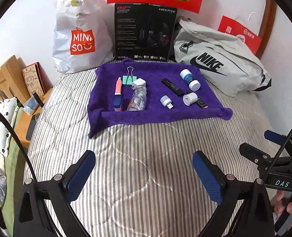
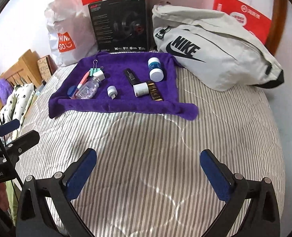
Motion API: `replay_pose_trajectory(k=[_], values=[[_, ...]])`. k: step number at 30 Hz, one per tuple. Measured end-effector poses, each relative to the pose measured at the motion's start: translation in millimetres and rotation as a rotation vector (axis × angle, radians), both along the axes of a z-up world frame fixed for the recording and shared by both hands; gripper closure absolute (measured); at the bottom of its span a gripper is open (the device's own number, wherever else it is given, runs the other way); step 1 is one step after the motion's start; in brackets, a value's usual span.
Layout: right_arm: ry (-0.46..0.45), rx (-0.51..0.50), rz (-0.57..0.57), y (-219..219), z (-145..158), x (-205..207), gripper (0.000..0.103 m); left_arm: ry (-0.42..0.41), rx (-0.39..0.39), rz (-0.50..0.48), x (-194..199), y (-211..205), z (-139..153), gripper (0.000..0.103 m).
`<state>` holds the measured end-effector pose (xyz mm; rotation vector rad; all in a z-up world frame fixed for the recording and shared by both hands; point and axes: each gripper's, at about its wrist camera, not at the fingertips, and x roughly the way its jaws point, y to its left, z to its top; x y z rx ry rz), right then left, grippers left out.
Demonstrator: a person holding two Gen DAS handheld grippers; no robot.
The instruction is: Organize rigid objects
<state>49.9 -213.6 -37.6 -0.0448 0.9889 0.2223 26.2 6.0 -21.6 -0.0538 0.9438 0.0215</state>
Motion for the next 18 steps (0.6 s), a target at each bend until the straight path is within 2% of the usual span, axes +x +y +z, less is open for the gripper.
replay_pose_trajectory(k=[12,18], values=[[0.0,0.006,-0.015,-8,10,-25,0.0,-0.046,0.015,0.004,-25,-3,12,0.003],[-0.008,0.002,-0.029,-10,14,-29,0.0,-0.038,0.032,0.007,-31,-2,10,0.003]])
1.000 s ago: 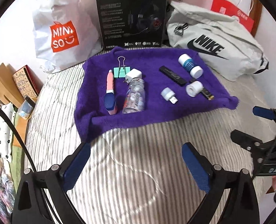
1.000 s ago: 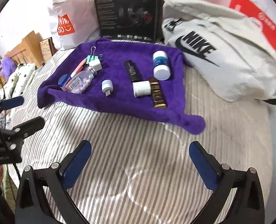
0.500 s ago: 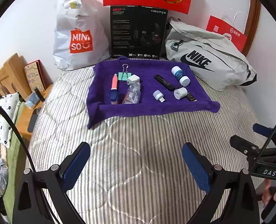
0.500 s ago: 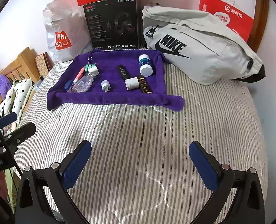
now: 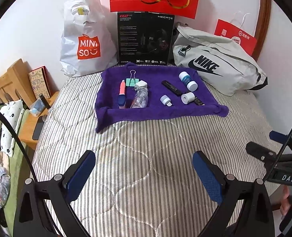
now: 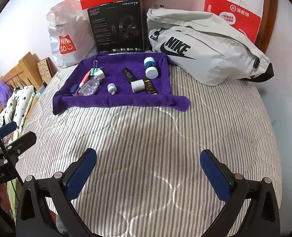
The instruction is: Organize rigid objects
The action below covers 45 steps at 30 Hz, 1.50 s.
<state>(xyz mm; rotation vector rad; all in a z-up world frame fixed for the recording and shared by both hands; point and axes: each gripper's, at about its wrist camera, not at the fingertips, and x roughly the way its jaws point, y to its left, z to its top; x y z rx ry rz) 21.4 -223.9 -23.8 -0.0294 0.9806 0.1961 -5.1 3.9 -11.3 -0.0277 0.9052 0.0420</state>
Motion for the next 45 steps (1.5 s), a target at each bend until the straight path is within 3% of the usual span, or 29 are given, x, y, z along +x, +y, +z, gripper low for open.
replay_pose_trajectory(k=[45], values=[[-0.018,-0.013,-0.01,-6.0,8.4,-7.9,0.0,0.021,0.017,-0.008,3.9,1.8,-4.3,0.003]])
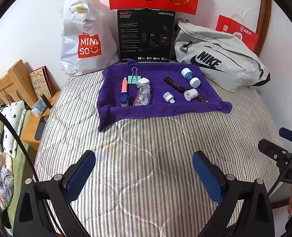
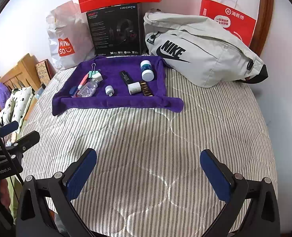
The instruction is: Organize rigid objects
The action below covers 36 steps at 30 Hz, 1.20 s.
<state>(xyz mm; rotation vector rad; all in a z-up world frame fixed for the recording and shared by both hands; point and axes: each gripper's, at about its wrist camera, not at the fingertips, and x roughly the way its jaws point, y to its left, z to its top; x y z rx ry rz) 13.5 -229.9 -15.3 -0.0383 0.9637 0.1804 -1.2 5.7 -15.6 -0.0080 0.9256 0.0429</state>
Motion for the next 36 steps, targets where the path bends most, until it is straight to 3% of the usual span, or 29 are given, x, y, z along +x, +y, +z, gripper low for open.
replay_pose_trajectory(k=[36], values=[[-0.006,0.012,-0.008,-3.0,2.7,-2.7,0.0,0.001,0.005,-0.004,-1.9,2.1,1.0,0.003]])
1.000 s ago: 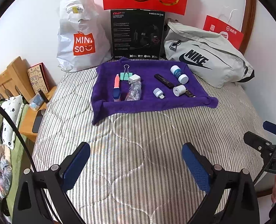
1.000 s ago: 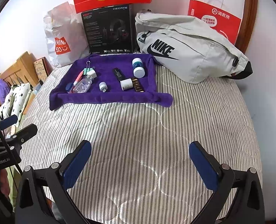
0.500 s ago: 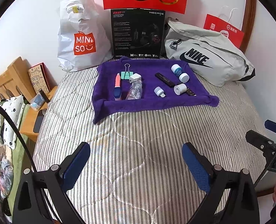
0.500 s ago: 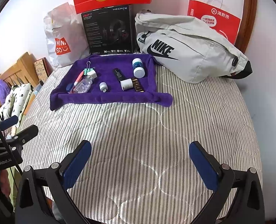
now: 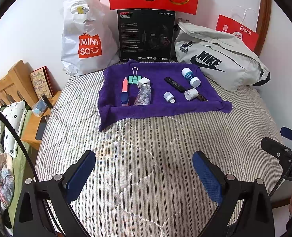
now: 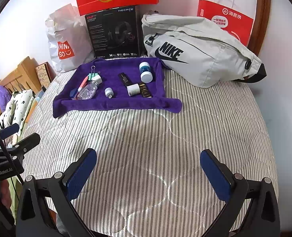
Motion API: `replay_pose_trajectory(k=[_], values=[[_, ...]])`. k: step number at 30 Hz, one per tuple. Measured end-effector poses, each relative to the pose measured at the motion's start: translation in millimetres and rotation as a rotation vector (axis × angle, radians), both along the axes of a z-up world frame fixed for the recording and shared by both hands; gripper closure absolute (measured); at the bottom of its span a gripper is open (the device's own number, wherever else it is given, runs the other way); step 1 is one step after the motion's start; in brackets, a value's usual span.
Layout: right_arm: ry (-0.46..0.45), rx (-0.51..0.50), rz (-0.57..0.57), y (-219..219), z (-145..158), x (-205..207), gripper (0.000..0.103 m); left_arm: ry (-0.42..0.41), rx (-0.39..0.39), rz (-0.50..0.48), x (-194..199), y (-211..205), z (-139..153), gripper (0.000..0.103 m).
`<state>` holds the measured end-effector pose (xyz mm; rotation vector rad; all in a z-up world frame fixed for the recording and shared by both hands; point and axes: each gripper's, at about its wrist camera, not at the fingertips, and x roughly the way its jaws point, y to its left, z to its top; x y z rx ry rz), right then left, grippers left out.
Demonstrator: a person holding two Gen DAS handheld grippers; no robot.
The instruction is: Organize rigid objects
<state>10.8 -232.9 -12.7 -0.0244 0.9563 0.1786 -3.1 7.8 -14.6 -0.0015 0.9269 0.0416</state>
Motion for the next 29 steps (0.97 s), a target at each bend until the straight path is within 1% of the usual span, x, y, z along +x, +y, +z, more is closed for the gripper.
replay_pose_trajectory(k=[22,29], values=[[0.012,-0.002,0.013,2.5,-4.5,-0.4,0.0,-0.004,0.002,0.003,-0.7,0.3,2.6,0.003],[0.016,-0.001,0.013,2.3,-6.0,0.2,0.0,-0.011,0.003,-0.01,-0.6,0.0,2.3,0.003]])
